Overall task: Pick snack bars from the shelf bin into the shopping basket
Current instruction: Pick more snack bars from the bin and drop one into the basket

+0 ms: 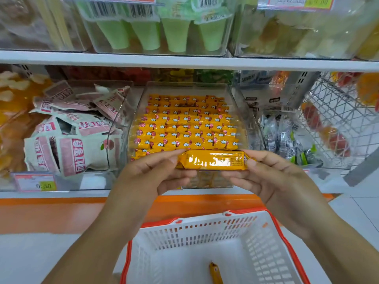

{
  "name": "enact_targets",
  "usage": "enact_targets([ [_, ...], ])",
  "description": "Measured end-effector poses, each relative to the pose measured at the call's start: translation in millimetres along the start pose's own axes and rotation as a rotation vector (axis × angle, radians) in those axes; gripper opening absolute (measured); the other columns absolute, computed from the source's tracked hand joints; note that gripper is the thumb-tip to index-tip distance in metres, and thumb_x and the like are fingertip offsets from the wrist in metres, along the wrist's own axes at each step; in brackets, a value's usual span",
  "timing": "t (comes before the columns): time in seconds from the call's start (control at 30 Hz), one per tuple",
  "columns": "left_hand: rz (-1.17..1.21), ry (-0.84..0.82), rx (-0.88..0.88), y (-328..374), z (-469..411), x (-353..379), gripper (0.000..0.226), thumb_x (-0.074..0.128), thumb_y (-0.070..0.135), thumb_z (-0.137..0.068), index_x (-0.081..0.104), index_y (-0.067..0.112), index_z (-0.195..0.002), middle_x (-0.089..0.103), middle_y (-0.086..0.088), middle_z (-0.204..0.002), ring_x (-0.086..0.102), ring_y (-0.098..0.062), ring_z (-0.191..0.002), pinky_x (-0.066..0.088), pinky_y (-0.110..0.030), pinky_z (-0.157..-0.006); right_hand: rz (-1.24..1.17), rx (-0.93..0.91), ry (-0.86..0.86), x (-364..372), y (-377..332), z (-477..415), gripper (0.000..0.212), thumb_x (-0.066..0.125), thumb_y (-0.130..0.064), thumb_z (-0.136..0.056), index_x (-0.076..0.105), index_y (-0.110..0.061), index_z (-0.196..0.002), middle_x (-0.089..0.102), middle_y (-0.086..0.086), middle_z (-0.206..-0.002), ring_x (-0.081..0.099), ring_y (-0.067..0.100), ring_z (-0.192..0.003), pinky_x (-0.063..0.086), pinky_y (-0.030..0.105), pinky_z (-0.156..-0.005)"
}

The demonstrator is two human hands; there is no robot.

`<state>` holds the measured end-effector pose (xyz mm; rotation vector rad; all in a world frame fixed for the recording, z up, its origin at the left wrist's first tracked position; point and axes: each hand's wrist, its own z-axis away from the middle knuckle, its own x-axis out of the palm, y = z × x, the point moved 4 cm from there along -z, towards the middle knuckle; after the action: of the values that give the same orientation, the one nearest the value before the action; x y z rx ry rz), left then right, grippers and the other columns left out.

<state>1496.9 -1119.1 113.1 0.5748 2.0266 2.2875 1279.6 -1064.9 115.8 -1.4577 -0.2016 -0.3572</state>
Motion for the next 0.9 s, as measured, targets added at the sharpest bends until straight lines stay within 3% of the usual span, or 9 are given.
enact_targets([
  [0.1, -0.012, 0.004, -0.008, 0, -5, -4, 0.030, 0.060, 0.004, -0.084, 0.078, 0.021, -0.101, 0.076, -0.015, -0.097, 0.074, -0.030, -0.092, 0.060, -0.033, -0.081, -0.030, 0.008, -0.014, 1, 2, 0, 0.051, 0.070, -0.011, -0.062, 0.068, -0.004, -0.113, 0.069, 0.028, -0.104, 0.071, 0.040, -0.095, 0.059, 0.028, -0.072],
  [0.17, -0.071, 0.014, 0.013, 2, -5, -4, 0.031, 0.059, 0.002, -0.088, 0.078, 0.025, -0.095, 0.077, -0.013, -0.091, 0.075, -0.027, -0.088, 0.061, -0.028, -0.076, -0.005, -0.031, 0.005, 1, 3, -1, 0.035, 0.075, -0.015, -0.060, 0.076, -0.012, -0.095, 0.072, 0.024, -0.095, 0.073, 0.038, -0.087, 0.059, 0.027, -0.068],
  [0.2, -0.086, 0.026, 0.018, 2, -5, -3, 0.029, 0.059, 0.007, -0.087, 0.080, 0.027, -0.087, 0.077, -0.012, -0.087, 0.075, -0.027, -0.086, 0.061, -0.027, -0.073, 0.030, -0.052, 0.018, 1, 4, -3, 0.028, 0.081, -0.022, -0.059, 0.077, -0.016, -0.086, 0.073, 0.022, -0.092, 0.074, 0.036, -0.084, 0.059, 0.027, -0.067],
  [0.27, -0.133, 0.051, 0.027, 3, -4, -3, 0.029, 0.059, 0.014, -0.087, 0.079, 0.030, -0.073, 0.076, -0.006, -0.081, 0.075, -0.026, -0.086, 0.060, -0.028, -0.075, 0.143, -0.102, 0.067, -3, 8, -5, 0.039, 0.091, -0.044, -0.052, 0.072, -0.020, -0.076, 0.073, 0.019, -0.094, 0.074, 0.034, -0.084, 0.059, 0.035, -0.076],
  [0.37, -0.228, 0.083, 0.048, 3, -3, -1, 0.032, 0.057, 0.013, -0.094, 0.073, 0.026, -0.070, 0.074, 0.005, -0.079, 0.074, -0.017, -0.086, 0.054, -0.036, -0.089, 0.263, -0.159, 0.143, -4, 9, -5, 0.050, 0.087, -0.063, -0.048, 0.066, -0.023, -0.069, 0.071, 0.014, -0.092, 0.073, 0.025, -0.084, 0.052, 0.047, -0.091],
  [0.5, -0.211, 0.123, 0.113, 6, 1, 5, 0.013, 0.056, 0.009, -0.094, 0.060, 0.015, -0.083, 0.068, 0.006, -0.066, 0.074, -0.018, -0.072, 0.055, -0.032, -0.078, 0.189, -0.212, 0.124, 0, 7, -3, 0.038, 0.087, -0.050, -0.055, 0.066, -0.024, -0.072, 0.067, -0.001, -0.072, 0.072, 0.020, -0.069, 0.056, 0.045, -0.083],
  [0.6, -0.232, 0.119, 0.177, 11, 6, 9, 0.007, 0.059, 0.012, -0.091, 0.056, 0.018, -0.093, 0.072, 0.001, -0.069, 0.073, -0.020, -0.066, 0.056, -0.021, -0.064, 0.114, -0.220, 0.130, 3, 2, -1, 0.023, 0.077, -0.028, -0.061, 0.063, -0.023, -0.079, 0.073, 0.003, -0.080, 0.073, 0.033, -0.072, 0.058, 0.031, -0.064],
  [0.73, -0.259, 0.141, 0.211, 10, 6, 7, 0.017, 0.061, 0.009, -0.090, 0.069, 0.022, -0.083, 0.073, 0.001, -0.075, 0.072, -0.018, -0.067, 0.059, -0.024, -0.061, 0.158, -0.242, 0.135, 4, 2, 0, 0.012, 0.072, -0.028, -0.065, 0.071, -0.026, -0.077, 0.074, 0.004, -0.085, 0.074, 0.033, -0.077, 0.058, 0.028, -0.065],
  [0.9, -0.147, 0.093, 0.111, 6, 0, 2, 0.022, 0.068, 0.027, -0.067, 0.075, 0.024, -0.087, 0.076, -0.003, -0.082, 0.075, -0.024, -0.075, 0.061, -0.025, -0.066, 0.173, -0.197, 0.068, 3, 6, -2, 0.049, 0.088, -0.055, -0.054, 0.075, -0.026, -0.091, 0.075, 0.010, -0.096, 0.073, 0.031, -0.085, 0.058, 0.031, -0.075],
])
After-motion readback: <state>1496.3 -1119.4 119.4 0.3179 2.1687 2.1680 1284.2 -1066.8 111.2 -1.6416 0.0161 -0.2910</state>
